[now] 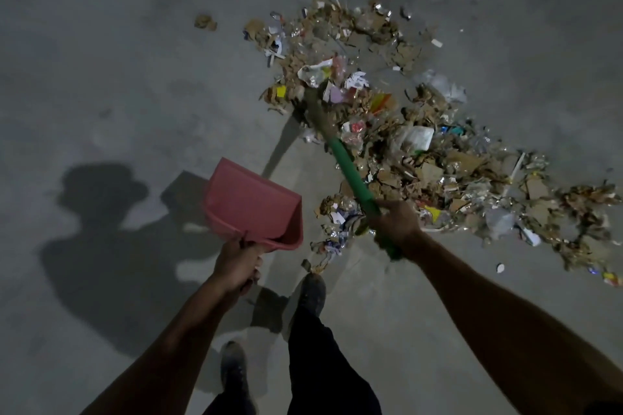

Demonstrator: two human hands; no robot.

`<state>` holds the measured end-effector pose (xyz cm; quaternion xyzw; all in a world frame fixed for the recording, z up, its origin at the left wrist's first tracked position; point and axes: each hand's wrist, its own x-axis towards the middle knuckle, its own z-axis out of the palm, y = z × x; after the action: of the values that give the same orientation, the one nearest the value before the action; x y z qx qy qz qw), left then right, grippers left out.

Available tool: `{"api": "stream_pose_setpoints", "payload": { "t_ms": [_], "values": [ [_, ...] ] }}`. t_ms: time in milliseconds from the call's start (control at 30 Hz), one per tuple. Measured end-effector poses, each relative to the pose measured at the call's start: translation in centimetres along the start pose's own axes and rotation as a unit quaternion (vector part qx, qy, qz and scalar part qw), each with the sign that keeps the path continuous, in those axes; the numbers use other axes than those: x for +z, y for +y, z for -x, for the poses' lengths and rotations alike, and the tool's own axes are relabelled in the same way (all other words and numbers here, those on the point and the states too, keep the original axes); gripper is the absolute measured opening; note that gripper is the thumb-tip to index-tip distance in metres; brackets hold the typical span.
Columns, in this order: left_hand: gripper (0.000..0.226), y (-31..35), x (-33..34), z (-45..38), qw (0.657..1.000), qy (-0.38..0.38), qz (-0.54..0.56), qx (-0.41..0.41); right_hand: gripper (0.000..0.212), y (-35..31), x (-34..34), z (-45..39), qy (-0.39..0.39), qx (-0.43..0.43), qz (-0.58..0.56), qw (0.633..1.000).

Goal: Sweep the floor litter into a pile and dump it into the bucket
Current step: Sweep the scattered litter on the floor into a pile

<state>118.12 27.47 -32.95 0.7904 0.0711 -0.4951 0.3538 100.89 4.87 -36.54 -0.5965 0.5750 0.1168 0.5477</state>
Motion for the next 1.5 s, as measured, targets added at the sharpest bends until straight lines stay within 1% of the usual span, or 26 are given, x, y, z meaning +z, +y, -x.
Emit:
{"api": "stream_pose_setpoints", "payload": {
  "t_ms": [67,133,167,233,300,400,467,567,667,733,800,933,1033,1100,1167,1267,1300,1367,1500],
  "values": [
    [0.009,0.2,0.0,0.5,1.0,-0.009,0.013,0.002,0.052,2.4,0.9,1.7,-0.035,0.034,0.017,0.999],
    [0.006,0.3,0.1,0.8,1.0,-0.015,0.022,0.003,0.058,3.8,1.2,2.1,-0.05,0.068,0.042,0.996],
    [0.007,0.3,0.3,0.9,1.0,-0.012,0.021,-0.001,0.058,3.9,1.1,1.8,-0.053,0.079,0.052,0.994],
    [0.01,0.1,0.7,0.6,1.0,0.01,0.013,-0.017,0.051,3.4,0.3,0.3,-0.048,0.08,0.068,0.993],
    [0.015,-0.2,1.0,0.2,0.999,0.029,0.0,-0.034,0.04,1.8,-0.8,-1.6,-0.027,0.057,0.092,0.994],
    [0.011,-0.6,1.5,0.1,1.0,0.009,0.009,-0.021,0.033,-1.6,-2.6,-4.5,0.002,0.009,0.127,0.992],
    [0.009,-0.6,1.7,-0.1,1.0,0.002,0.02,-0.011,0.036,-3.8,-3.2,-5.6,0.02,-0.027,0.145,0.989],
    [0.009,-0.1,1.9,-0.7,1.0,0.014,0.003,-0.024,0.047,-5.9,-3.4,-5.4,0.044,-0.058,0.146,0.987],
    [0.012,0.7,2.0,-1.3,1.0,-0.006,0.0,-0.01,0.058,-7.0,-3.3,-3.4,0.04,-0.074,0.124,0.989],
    [0.012,1.7,1.7,-1.7,1.0,-0.007,0.007,-0.007,0.06,-7.0,-2.9,-1.7,0.041,-0.077,0.088,0.992],
    [0.011,3.0,1.4,-2.4,1.0,-0.006,-0.005,0.002,0.056,-6.7,-2.3,-0.1,0.04,-0.065,0.053,0.996],
    [0.008,6.2,0.7,-4.0,0.999,-0.004,-0.03,0.043,0.045,-5.7,-1.2,2.3,0.08,-0.027,0.045,0.995],
    [0.008,9.0,0.4,-5.5,0.997,-0.006,-0.044,0.066,0.038,-5.5,-0.5,3.9,0.084,-0.004,0.016,0.996],
    [0.004,11.2,0.5,-6.6,0.994,-0.029,-0.058,0.084,0.035,-5.4,-0.1,4.8,0.089,0.025,-0.013,0.996],
    [0.007,13.3,0.6,-7.9,0.991,-0.049,-0.078,0.092,0.032,-5.4,0.3,5.5,0.093,0.054,-0.052,0.993],
    [0.009,16.5,0.7,-10.0,0.984,-0.09,-0.118,0.095,0.028,-5.9,1.6,6.0,0.126,0.093,-0.095,0.983],
    [0.008,17.8,0.6,-10.8,0.978,-0.117,-0.143,0.097,0.028,-6.3,2.4,6.2,0.147,0.11,-0.115,0.976],
    [0.006,19.3,0.3,-11.4,0.967,-0.155,-0.177,0.1,0.027,-7.1,3.9,6.8,0.164,0.129,-0.143,0.968],
    [0.005,22.0,-1.1,-12.9,0.923,-0.237,-0.278,0.119,0.025,-9.6,8.7,8.6,0.221,0.177,-0.249,0.926]
  ]
}}
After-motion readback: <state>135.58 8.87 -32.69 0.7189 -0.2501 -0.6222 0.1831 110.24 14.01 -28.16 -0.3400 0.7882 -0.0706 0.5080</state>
